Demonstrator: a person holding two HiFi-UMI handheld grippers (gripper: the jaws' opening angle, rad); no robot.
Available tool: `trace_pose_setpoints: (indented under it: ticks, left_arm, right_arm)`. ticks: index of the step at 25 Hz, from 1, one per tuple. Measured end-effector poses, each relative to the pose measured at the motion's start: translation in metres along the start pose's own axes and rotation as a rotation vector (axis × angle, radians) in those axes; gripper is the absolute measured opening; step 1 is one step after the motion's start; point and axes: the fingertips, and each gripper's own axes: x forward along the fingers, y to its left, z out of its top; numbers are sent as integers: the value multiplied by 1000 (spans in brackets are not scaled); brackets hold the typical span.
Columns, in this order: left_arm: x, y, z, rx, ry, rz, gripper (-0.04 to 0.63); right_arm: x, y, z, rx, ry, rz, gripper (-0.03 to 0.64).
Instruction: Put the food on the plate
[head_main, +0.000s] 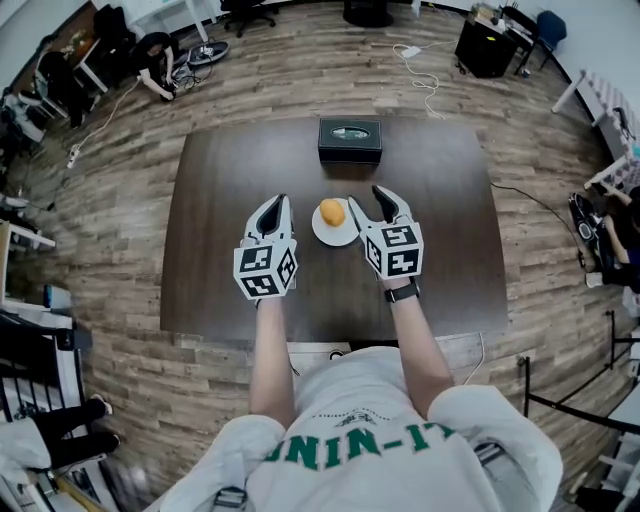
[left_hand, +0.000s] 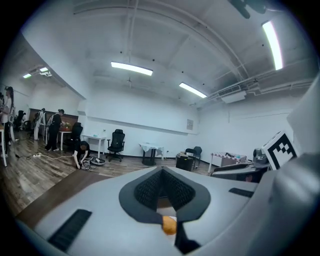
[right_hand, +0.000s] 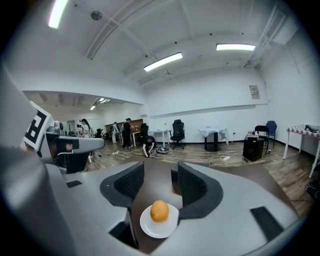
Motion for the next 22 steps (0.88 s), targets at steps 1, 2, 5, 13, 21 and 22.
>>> trace_pose_setpoints:
  ticks: [1, 2, 5, 13, 21, 22]
  left_arm:
    - [-5, -2, 4, 2, -8, 2, 11]
    - [-9, -4, 7, 6, -16, 3, 11]
    - [-20, -13, 17, 27, -39, 4, 11]
    - [-43, -27, 49, 64, -92, 19, 11]
    - [-56, -27, 63, 75, -123, 36, 11]
    - [-57, -26, 64, 75, -126, 36, 11]
  right_arm:
    - [-6, 2, 5, 2, -16, 1, 221]
    - [-12, 3, 11, 0, -30, -1, 215]
    - [-29, 5, 28, -8, -79, -12, 176]
    - [-63, 10, 68, -14, -189, -37, 71]
    - [-78, 12, 86, -5, -245, -42, 18]
    - [-78, 13, 86, -6, -245, -41, 17]
